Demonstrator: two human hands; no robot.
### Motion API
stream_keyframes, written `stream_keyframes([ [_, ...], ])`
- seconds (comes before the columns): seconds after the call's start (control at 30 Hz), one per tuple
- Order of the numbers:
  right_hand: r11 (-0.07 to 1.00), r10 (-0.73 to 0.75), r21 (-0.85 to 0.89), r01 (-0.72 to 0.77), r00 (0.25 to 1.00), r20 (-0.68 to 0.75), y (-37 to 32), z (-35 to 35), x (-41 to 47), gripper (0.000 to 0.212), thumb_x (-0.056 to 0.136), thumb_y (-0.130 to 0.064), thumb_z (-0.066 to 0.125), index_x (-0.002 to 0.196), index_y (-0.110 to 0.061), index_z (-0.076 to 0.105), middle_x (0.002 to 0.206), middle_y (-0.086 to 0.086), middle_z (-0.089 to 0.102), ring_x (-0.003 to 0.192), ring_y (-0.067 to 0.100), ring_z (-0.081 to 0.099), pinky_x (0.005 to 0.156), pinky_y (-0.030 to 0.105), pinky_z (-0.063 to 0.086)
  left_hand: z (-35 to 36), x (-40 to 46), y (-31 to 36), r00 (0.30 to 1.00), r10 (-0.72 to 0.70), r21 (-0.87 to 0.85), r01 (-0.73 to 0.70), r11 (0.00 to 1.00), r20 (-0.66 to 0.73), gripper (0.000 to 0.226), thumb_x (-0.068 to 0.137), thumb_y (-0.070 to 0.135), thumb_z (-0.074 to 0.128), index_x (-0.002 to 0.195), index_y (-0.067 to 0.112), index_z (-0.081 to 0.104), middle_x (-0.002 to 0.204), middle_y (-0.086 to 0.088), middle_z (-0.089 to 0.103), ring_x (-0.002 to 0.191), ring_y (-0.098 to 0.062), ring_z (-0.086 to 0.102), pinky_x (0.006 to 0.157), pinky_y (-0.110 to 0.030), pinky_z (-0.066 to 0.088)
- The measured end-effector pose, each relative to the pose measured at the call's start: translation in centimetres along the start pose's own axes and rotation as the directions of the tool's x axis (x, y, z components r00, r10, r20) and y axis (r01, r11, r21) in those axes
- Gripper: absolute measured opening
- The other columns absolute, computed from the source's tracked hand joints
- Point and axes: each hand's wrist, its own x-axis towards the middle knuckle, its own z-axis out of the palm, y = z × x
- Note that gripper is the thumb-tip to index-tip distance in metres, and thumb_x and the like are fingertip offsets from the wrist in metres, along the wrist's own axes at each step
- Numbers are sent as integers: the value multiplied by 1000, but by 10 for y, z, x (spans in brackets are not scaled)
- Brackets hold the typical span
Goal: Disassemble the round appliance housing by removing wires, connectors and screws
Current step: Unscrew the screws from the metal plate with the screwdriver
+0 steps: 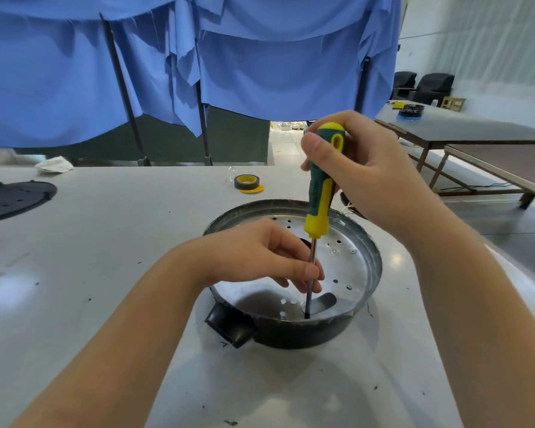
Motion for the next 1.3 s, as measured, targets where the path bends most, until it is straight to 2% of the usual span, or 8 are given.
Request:
stream_keyframes([
  [0.1, 1000, 14, 23, -13, 999, -43, -1, 2, 0, 18, 93, -34, 58, 102, -19, 60, 95, 16, 67, 86, 19, 68, 75, 31, 59, 2, 2, -8, 1000, -8, -92, 8, 996, 7, 14, 92, 23, 62, 93, 27, 75, 100, 2, 74, 99, -15, 69, 84, -23, 54],
  [0.23, 946, 86, 308, -97, 995, 48, -1, 1, 1, 16, 96, -22, 53, 107, -12, 60, 95, 7, 71, 80, 17, 72, 67, 25, 58, 4, 4, -13, 1000, 5, -187, -2, 982, 19, 15, 88, 27, 64, 83, 32, 77, 101, 1, 74, 108, -21, 65, 86, -24, 54],
  [0.43, 692, -22, 691, -208, 951, 308, 3, -2, 0, 25, 96, -17, 42, 114, -13, 59, 97, 5, 70, 85, 21, 68, 77, 32, 55, 5, 4, -14, 999, 40, -220, -31, 975, 35, 7, 81, 33, 72, 80, 28, 77, 95, 0, 75, 88, -16, 69, 79, -22, 53],
  [0.6, 477, -68, 835, -273, 936, 345, 3, 11, 0, 30, 87, -19, 41, 110, -6, 55, 81, 7, 53, 62, 16, 46, 60, 26, 41, 5, 4, -14, 998, 41, -227, -29, 973, 48, 8, 78, 33, 71, 76, 28, 76, 91, 0, 75, 84, -10, 68, 78, -21, 52],
  [0.7, 489, -22, 839, -239, 958, 286, -1, 19, 1, 21, 87, -25, 41, 90, -7, 51, 67, 5, 46, 49, 12, 36, 49, 23, 33, 6, 4, -14, 998, 45, -219, -35, 975, 41, 8, 81, 30, 71, 74, 27, 75, 89, 1, 75, 84, -10, 68, 79, -22, 53],
  [0.9, 630, 84, 753, -192, 980, 179, -8, 23, 0, 35, 89, -42, 52, 68, -16, 42, 50, -5, 39, 36, 6, 27, 38, 19, 25, 7, 5, -11, 998, 49, -182, -40, 982, 49, 11, 84, 26, 70, 75, 28, 75, 89, 0, 74, 85, -12, 68, 84, -25, 54],
  [1.17, 462, -34, 828, -317, 927, 374, -2, 9, 2, 23, 77, -31, 53, 61, -18, 45, 44, -8, 34, 31, 2, 24, 33, 12, 23, 8, 6, -11, 999, 5, -162, 2, 987, 44, 9, 85, 29, 70, 78, 27, 75, 87, -1, 73, 80, -9, 66, 78, -19, 53],
  [1.3, 579, 119, 755, -309, 948, 297, 0, 13, 4, 27, 91, -32, 49, 70, -15, 48, 49, -3, 42, 37, 7, 36, 38, 18, 35, 6, 6, -13, 999, -14, -154, 21, 988, 47, 11, 85, 33, 69, 85, 25, 76, 83, 6, 73, 78, -6, 66, 80, -18, 53],
])
